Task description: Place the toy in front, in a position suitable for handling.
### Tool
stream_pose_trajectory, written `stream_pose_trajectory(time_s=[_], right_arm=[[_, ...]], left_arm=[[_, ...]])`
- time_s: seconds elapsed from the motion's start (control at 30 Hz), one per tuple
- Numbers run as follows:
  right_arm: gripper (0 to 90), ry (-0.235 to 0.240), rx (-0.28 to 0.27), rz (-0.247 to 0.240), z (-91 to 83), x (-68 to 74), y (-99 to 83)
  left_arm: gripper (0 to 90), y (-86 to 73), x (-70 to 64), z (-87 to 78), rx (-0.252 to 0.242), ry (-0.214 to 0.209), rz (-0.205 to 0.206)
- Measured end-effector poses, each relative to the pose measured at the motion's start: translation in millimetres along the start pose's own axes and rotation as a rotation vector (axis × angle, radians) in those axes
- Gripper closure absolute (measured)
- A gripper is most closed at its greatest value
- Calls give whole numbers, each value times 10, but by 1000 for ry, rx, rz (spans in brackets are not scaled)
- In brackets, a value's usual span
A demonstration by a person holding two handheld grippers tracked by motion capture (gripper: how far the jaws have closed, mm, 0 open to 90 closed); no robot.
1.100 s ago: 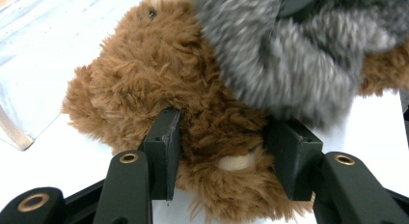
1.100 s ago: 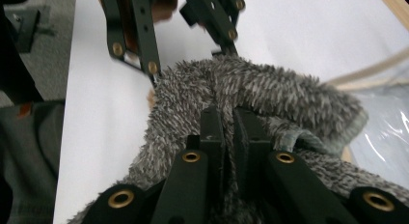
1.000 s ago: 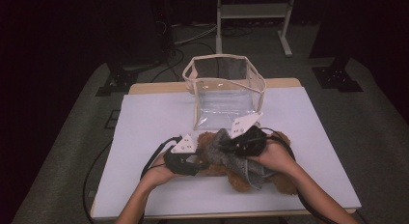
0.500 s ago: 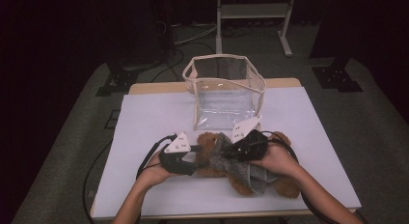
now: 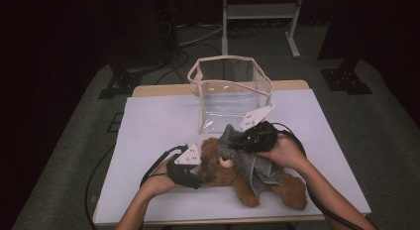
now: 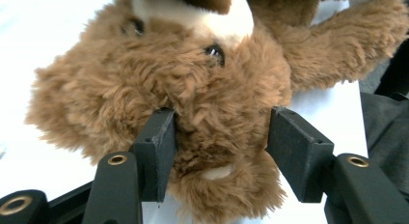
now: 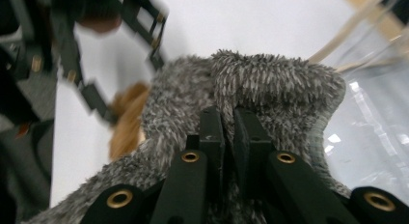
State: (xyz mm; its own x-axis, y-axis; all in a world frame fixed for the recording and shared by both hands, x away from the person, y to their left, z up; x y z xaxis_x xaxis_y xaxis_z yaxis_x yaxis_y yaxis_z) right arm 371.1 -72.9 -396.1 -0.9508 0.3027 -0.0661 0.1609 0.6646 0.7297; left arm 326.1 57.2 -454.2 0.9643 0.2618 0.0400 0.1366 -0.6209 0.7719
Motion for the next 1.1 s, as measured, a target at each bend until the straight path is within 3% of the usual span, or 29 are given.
stream_pose_trajectory(time_s=[0.17,0.3,0.5,0.63,0.83,0.97,1.1], right_arm=[[822,52,-6,9,-6,162,-97],[822,56,11,-13,-25,213,-97],[821,45,-12,-16,5,117,53],[822,58,23,12,87,101,-90],[822,87,26,46,67,161,-291],[822,84,40,21,44,199,-274],[822,77,6,2,16,202,-106]], left_arm=[[407,107,58,-52,-55,40,-6],[414,104,-5,16,-30,11,6],[436,54,-102,38,-2,-27,44],[434,62,-83,-23,-12,-10,64],[400,136,11,-61,-60,34,52],[446,132,-13,6,-51,0,50],[461,104,-92,21,-41,-37,65]])
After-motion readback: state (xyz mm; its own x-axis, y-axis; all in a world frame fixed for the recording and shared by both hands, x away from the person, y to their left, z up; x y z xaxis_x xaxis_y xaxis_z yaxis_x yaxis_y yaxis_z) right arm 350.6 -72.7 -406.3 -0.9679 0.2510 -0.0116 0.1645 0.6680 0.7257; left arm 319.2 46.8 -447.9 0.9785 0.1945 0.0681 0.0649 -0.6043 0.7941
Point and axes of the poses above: each handheld gripper's, and its own axes: z roughly forward along the jaws, y roughly out of its top, x roughly to its left, the point moved 9 cm from there along z, roughly forward along the jaws, and after that the axes turned 2 degrees about -y, right-handed, at the moved point
